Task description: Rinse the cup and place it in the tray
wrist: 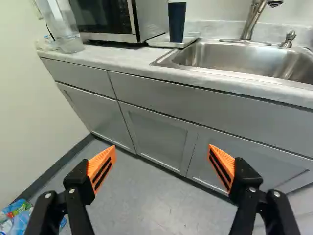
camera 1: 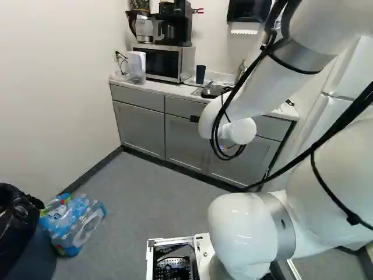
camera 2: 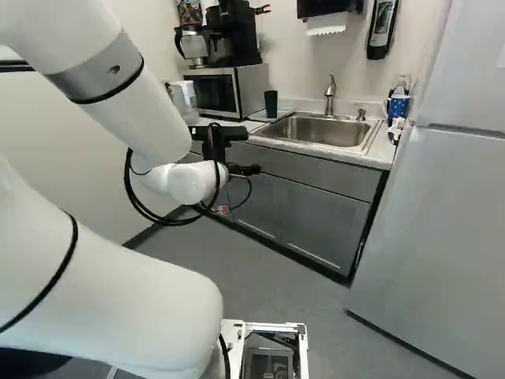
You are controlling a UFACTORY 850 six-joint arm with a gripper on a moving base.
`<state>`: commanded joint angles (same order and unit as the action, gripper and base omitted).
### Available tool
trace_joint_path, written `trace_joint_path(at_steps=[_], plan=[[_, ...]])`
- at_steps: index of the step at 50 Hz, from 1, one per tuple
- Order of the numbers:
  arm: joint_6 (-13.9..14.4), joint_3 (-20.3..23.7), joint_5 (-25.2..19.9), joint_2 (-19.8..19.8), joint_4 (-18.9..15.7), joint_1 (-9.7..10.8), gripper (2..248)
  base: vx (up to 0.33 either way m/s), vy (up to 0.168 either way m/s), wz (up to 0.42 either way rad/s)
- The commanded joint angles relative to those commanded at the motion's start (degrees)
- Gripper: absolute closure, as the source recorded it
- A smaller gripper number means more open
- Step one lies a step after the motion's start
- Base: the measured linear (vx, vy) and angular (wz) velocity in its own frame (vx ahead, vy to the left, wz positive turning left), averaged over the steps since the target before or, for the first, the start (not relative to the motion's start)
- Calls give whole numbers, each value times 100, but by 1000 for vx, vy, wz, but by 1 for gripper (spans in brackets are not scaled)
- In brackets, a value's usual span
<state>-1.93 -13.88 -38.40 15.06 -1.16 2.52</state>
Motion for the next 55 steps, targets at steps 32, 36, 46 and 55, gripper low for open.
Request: trace_joint_path(at_steps=[32, 36, 46, 55], plan=[[150, 693, -906, 73, 90, -197, 3, 0, 0, 0], [162, 747, -976, 79, 97, -212, 3, 0, 0, 0], [182, 840, -1098, 89, 110, -238, 3, 0, 0, 0], [191, 882, -1152, 93, 115, -250, 3, 0, 0, 0]])
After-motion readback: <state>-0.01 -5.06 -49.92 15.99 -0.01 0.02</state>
